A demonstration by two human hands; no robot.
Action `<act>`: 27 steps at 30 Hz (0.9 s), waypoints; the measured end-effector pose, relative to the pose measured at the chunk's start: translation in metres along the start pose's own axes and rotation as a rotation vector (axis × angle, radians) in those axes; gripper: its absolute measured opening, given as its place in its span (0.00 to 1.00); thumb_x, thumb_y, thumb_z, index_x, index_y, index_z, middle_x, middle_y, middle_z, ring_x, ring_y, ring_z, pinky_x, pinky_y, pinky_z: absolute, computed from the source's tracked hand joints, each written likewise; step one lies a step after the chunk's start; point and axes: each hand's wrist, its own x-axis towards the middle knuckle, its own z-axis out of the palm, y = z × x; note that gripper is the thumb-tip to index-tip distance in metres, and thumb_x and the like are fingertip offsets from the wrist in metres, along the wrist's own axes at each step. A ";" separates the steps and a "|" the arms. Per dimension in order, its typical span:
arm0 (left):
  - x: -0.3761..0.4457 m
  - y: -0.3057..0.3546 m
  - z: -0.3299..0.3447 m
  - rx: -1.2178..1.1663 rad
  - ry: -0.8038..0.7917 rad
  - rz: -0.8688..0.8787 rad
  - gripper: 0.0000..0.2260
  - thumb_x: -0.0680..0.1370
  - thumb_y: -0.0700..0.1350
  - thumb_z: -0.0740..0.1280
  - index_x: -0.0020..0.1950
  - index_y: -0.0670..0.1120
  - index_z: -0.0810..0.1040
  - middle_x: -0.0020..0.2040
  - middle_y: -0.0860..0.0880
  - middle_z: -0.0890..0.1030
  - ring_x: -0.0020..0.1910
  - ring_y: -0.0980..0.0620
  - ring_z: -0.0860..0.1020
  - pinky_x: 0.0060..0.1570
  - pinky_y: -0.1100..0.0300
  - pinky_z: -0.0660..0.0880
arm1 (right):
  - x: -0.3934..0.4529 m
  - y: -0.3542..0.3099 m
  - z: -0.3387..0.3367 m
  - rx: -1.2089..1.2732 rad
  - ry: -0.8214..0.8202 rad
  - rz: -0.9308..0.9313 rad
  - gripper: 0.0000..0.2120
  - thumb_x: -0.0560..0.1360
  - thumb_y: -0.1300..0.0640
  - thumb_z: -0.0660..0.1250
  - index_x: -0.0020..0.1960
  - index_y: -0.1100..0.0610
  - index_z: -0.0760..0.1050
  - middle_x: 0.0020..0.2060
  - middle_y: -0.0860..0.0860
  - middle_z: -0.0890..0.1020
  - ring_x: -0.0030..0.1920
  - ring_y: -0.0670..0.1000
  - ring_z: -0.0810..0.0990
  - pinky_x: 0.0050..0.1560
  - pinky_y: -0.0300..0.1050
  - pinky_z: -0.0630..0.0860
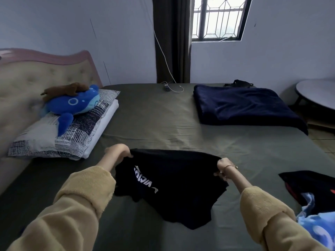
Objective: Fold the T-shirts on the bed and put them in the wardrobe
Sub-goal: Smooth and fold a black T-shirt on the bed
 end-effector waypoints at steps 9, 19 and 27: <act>0.061 0.033 -0.001 -1.284 -0.380 -0.013 0.21 0.85 0.46 0.47 0.67 0.32 0.66 0.59 0.33 0.78 0.44 0.43 0.82 0.34 0.63 0.78 | 0.059 -0.031 0.023 0.984 -0.322 0.127 0.19 0.82 0.57 0.44 0.70 0.61 0.60 0.66 0.64 0.67 0.59 0.67 0.71 0.45 0.64 0.73; 0.051 0.086 -0.104 -1.965 0.193 0.538 0.20 0.83 0.52 0.51 0.76 0.51 0.60 0.72 0.47 0.68 0.69 0.47 0.68 0.58 0.45 0.69 | 0.066 -0.167 -0.053 1.290 -0.088 -0.410 0.23 0.82 0.45 0.46 0.74 0.52 0.59 0.69 0.55 0.68 0.52 0.52 0.73 0.53 0.60 0.72; 0.065 0.054 -0.094 -1.336 0.616 0.642 0.23 0.80 0.36 0.56 0.73 0.53 0.67 0.67 0.40 0.73 0.65 0.42 0.73 0.68 0.48 0.66 | 0.088 -0.157 -0.087 0.899 0.325 -0.601 0.33 0.68 0.58 0.48 0.73 0.46 0.61 0.75 0.57 0.51 0.59 0.49 0.66 0.62 0.41 0.61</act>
